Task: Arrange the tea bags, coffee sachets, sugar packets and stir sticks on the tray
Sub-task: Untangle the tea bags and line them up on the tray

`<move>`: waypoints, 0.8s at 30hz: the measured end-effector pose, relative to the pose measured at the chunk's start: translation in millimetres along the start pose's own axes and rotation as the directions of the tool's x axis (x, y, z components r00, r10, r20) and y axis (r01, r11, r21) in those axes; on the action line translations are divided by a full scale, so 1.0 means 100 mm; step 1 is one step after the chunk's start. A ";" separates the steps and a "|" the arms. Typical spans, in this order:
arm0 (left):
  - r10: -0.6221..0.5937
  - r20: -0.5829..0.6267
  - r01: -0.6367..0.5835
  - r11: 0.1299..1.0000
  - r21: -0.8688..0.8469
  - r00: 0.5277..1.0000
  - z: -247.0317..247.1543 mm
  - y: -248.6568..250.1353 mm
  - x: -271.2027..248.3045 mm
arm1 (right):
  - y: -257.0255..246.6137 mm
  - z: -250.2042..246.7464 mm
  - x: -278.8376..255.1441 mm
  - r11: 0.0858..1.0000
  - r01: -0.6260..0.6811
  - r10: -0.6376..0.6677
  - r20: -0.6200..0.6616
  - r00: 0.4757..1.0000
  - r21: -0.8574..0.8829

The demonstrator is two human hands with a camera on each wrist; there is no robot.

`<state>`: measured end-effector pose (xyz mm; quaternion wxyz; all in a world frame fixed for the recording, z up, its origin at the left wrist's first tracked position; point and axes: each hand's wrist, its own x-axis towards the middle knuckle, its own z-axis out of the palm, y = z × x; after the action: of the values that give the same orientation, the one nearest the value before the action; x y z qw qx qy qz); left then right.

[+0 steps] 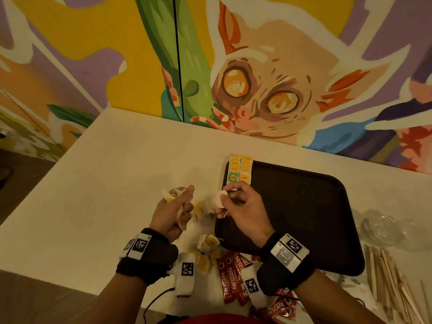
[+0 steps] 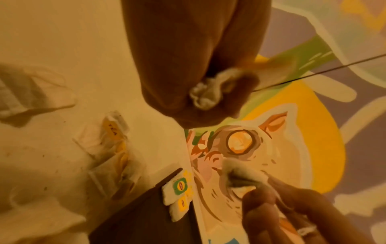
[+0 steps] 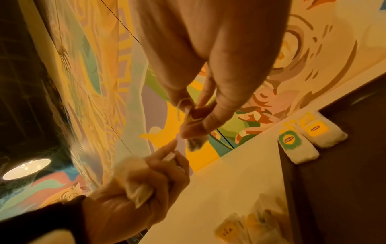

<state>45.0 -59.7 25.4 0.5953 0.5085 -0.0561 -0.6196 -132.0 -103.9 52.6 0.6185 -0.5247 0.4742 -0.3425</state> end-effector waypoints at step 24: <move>0.342 0.597 -0.666 0.134 0.734 0.726 0.27 0.05 -0.11 | -0.07 -0.26 -0.03 1.000 -0.023 0.023 0.085 0.996 -0.006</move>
<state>26.9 -66.7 47.7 0.3568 0.6026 -0.6493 -0.2965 -157.0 -111.3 59.7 0.6406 -0.5348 0.4545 -0.3115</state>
